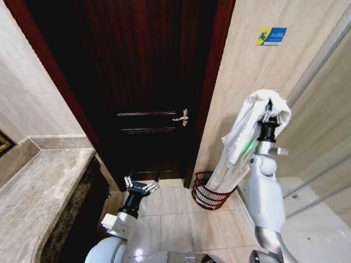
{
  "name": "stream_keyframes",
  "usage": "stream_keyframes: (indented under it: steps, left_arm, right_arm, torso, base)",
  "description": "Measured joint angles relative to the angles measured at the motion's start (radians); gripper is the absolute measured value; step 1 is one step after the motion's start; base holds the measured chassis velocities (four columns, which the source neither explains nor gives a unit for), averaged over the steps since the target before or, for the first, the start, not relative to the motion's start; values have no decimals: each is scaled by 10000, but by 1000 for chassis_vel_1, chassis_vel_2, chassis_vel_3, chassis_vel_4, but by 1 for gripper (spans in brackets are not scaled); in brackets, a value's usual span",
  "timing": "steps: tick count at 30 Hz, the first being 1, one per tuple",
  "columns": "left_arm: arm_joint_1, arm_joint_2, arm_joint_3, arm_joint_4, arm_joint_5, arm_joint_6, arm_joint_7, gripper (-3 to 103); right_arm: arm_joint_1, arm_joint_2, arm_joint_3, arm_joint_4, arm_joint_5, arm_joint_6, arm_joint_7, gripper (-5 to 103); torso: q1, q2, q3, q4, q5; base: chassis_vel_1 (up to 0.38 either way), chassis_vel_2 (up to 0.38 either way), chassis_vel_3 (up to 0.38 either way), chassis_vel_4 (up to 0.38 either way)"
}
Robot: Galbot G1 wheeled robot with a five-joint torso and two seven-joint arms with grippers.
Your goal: Discard the used towel into the hamper.
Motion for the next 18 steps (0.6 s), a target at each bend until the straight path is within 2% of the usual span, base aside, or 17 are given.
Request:
stream_keyframes:
  steps: [12, 18]
  left_arm:
    - [0, 0, 0, 0, 0, 0, 0, 100]
    - [0, 0, 0, 0, 0, 0, 0, 100]
  right_arm:
    - [-1115, 325, -216, 90, -175, 301, -164, 9]
    - [-1344, 271, -120, 168, -125, 382, -307, 9]
  torso:
    - [0, 0, 0, 0, -1]
    - [-1, 0, 0, 0, 0]
  base:
    - [0, 0, 0, 0]
    - [0, 0, 0, 0]
